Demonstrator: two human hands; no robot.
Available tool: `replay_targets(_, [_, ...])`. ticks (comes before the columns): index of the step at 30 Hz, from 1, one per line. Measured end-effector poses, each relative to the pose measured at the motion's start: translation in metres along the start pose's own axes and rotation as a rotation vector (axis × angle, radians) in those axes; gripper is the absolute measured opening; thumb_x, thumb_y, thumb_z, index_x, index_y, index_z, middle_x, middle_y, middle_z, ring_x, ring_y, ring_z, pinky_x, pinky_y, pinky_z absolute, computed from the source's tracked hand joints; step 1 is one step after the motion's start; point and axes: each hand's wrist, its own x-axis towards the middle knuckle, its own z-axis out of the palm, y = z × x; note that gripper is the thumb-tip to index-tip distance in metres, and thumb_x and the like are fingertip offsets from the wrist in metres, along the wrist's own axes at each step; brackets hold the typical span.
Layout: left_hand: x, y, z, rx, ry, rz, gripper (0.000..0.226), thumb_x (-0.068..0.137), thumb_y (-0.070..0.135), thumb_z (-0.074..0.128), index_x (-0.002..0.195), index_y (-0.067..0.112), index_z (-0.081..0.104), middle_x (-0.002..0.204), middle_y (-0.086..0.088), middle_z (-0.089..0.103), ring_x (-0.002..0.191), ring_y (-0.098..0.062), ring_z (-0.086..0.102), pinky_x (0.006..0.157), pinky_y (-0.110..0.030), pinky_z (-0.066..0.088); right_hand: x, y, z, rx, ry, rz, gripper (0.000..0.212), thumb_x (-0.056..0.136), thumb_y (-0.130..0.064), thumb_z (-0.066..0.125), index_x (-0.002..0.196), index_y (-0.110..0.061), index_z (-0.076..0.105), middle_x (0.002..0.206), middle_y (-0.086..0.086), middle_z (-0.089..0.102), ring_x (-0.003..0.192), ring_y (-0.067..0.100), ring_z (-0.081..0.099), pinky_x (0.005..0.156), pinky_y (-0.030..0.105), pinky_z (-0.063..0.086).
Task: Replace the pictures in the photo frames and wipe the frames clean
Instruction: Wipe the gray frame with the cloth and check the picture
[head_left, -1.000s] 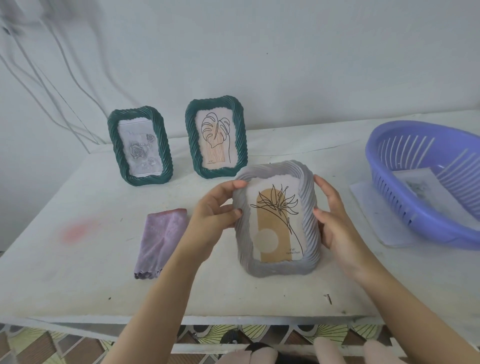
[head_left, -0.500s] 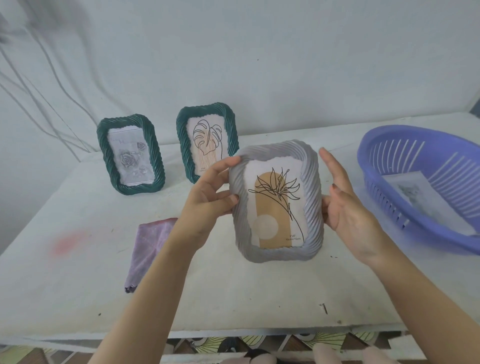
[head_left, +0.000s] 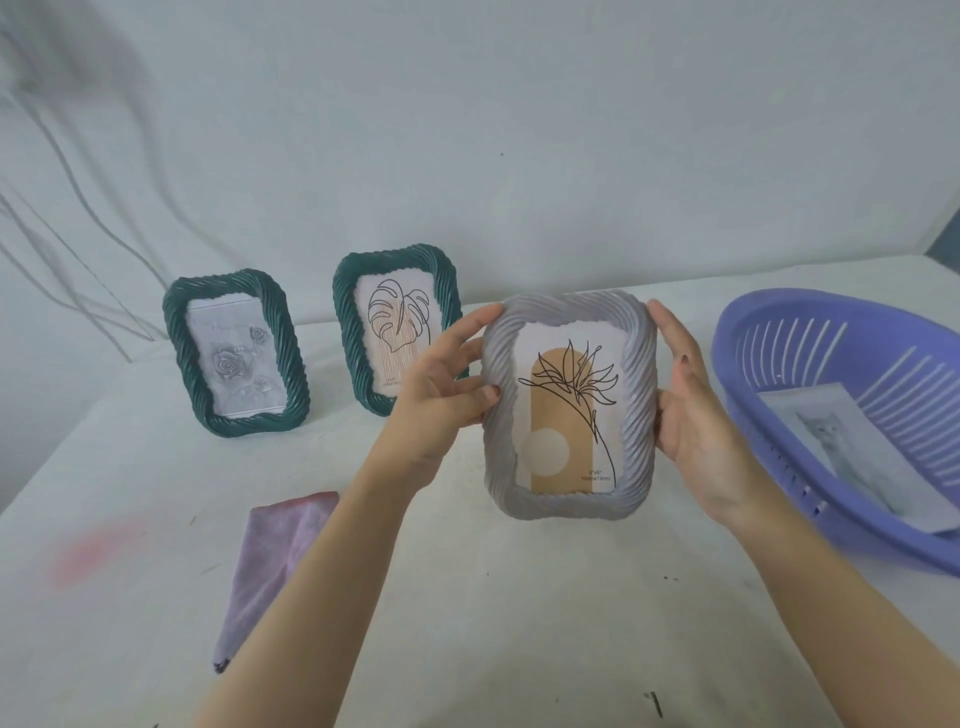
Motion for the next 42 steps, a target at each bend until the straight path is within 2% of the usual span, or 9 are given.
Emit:
replay_targets(4, [0.018,-0.002,-0.005,0.003,-0.014,-0.006,0.066,0.076,-0.01,0.046,0.128,0.03,0.048,0.107,0.009,0.066,0.075,-0.009,0.063,0.065,-0.025,0.052,0.021,-0.002,-0.008,0.049,0.034,0.018,0.036,0.097,-0.041,0.018,0.128,-0.053,0.031,0.136,-0.005,0.052,0.101,0.013,0.064,0.082,0.025,0.053])
replay_targets(11, [0.061,-0.006,-0.008,0.059,0.056,0.012,0.071,0.079,-0.015,0.043,0.13,0.034,0.046,0.118,0.0,0.058,0.087,-0.013,0.061,0.078,-0.029,0.049,0.066,-0.002,-0.017,-0.012,0.03,-0.043,0.075,0.069,-0.079,0.044,0.135,-0.048,0.029,0.136,-0.013,0.051,0.114,0.016,0.059,0.091,0.029,0.05])
replay_targets(14, [0.078,-0.013,-0.006,0.08,0.113,0.019,0.074,0.081,-0.02,0.039,0.131,0.034,0.045,0.121,0.001,0.057,0.091,-0.016,0.059,0.088,-0.038,0.046,0.088,0.003,-0.019,-0.01,0.06,-0.068,0.072,0.069,-0.08,0.042,0.133,-0.049,0.034,0.145,-0.008,0.042,0.125,0.019,0.05,0.103,0.04,0.042])
replay_targets(19, [0.097,-0.028,-0.005,0.098,0.223,0.017,0.079,0.082,-0.025,0.033,0.126,0.039,0.048,0.121,0.012,0.061,0.096,-0.01,0.064,0.09,-0.031,0.049,0.112,0.012,-0.017,0.006,0.115,-0.1,0.059,0.073,-0.078,0.04,0.125,-0.051,0.045,0.145,0.0,0.041,0.132,0.027,0.041,0.109,0.054,0.029])
replay_targets(23, [0.105,-0.036,-0.005,0.102,0.26,0.011,0.081,0.081,-0.025,0.033,0.123,0.044,0.05,0.131,0.005,0.056,0.099,-0.01,0.064,0.087,-0.028,0.05,0.123,0.021,-0.021,0.026,0.137,-0.087,0.068,0.07,-0.079,0.043,0.128,-0.044,0.044,0.142,0.001,0.046,0.125,0.026,0.049,0.103,0.044,0.042])
replay_targets(28, [0.112,-0.04,-0.002,0.129,0.255,0.008,0.081,0.082,-0.025,0.034,0.12,0.045,0.05,0.126,0.016,0.058,0.101,-0.008,0.064,0.087,-0.022,0.049,0.128,0.03,-0.025,0.078,0.138,-0.086,0.075,0.068,-0.078,0.048,0.131,-0.038,0.041,0.137,-0.003,0.051,0.117,0.021,0.056,0.085,0.027,0.051])
replay_targets(33, [0.113,-0.042,-0.003,0.184,0.217,-0.015,0.083,0.083,-0.023,0.034,0.12,0.05,0.048,0.114,0.024,0.063,0.097,-0.006,0.064,0.089,-0.022,0.048,0.125,0.037,-0.031,0.05,0.18,-0.087,0.068,0.071,-0.077,0.044,0.13,-0.042,0.042,0.146,-0.001,0.04,0.131,0.025,0.043,0.106,0.044,0.038])
replay_targets(38, [0.111,-0.041,-0.001,0.215,0.199,-0.008,0.08,0.086,-0.02,0.034,0.123,0.051,0.044,0.122,0.02,0.058,0.089,-0.006,0.061,0.087,-0.019,0.047,0.121,0.04,-0.03,-0.096,0.204,-0.077,0.057,0.073,-0.08,0.036,0.126,-0.058,0.033,0.142,-0.033,0.032,0.138,0.006,0.029,0.116,0.043,0.022])
replay_targets(42, [0.109,-0.045,0.001,0.262,0.21,-0.005,0.083,0.087,-0.015,0.033,0.127,0.058,0.039,0.125,0.011,0.058,0.092,-0.018,0.049,0.097,-0.03,0.043,0.119,0.039,-0.027,-0.27,0.225,-0.081,0.045,0.083,-0.071,0.027,0.127,-0.061,0.019,0.139,-0.043,0.02,0.134,-0.014,0.017,0.117,0.033,0.015])
